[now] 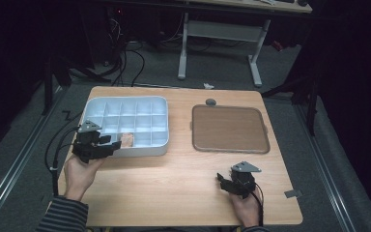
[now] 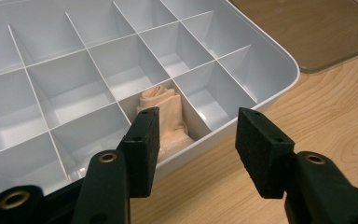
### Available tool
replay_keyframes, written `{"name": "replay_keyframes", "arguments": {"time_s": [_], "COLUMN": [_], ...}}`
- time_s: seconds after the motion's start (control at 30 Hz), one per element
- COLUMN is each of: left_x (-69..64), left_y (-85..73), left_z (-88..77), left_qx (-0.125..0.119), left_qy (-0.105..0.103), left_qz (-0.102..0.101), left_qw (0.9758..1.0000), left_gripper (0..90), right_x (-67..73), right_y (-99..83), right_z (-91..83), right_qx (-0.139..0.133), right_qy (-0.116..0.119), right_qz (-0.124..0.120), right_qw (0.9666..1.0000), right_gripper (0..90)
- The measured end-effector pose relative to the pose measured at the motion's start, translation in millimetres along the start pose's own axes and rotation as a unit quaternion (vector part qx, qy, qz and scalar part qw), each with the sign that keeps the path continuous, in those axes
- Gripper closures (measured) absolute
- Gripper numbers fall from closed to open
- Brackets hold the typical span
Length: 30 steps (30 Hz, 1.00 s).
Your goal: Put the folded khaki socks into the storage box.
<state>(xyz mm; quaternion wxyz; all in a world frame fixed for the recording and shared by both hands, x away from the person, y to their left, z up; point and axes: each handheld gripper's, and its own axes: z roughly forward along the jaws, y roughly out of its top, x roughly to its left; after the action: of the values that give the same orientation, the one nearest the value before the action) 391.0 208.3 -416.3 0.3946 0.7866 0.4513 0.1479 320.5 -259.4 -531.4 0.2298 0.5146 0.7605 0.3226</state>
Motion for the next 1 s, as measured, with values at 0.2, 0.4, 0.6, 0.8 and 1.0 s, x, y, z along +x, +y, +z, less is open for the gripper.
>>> {"name": "replay_keyframes", "arguments": {"time_s": [0.2, 0.4, 0.6, 0.8, 1.0], "left_x": [-3.8, -6.1, -8.1, -11.4, -13.7], "left_y": [-8.0, -19.1, -28.6, -36.8, -44.1], "left_z": [-4.5, -6.7, -11.2, -11.8, -11.8], "left_qx": [-0.007, -0.008, -0.019, -0.021, -0.021], "left_qy": [-0.004, -0.009, -0.013, -0.019, -0.024], "left_qz": [0.0, -0.005, -0.013, -0.014, -0.017], "left_qw": [1.0, 0.9999, 0.9997, 0.9995, 0.9994], "left_gripper": [49.6, 49.1, 48.6, 48.0, 47.7], "right_x": [0.0, 0.0, 0.0, 0.0, 0.0], "right_y": [0.0, 0.0, 0.0, 0.0, 0.0], "right_z": [0.0, 0.0, 0.0, 0.0, 0.0], "right_qx": [0.0, 0.0, 0.0, 0.0, 0.0], "right_qy": [0.0, 0.0, 0.0, 0.0, 0.0], "right_qz": [0.0, 0.0, 0.0, 0.0, 0.0], "right_qw": [1.0, 1.0, 1.0, 1.0, 1.0], "right_gripper": [35.3, 35.4, 35.3, 35.3, 35.4]}}
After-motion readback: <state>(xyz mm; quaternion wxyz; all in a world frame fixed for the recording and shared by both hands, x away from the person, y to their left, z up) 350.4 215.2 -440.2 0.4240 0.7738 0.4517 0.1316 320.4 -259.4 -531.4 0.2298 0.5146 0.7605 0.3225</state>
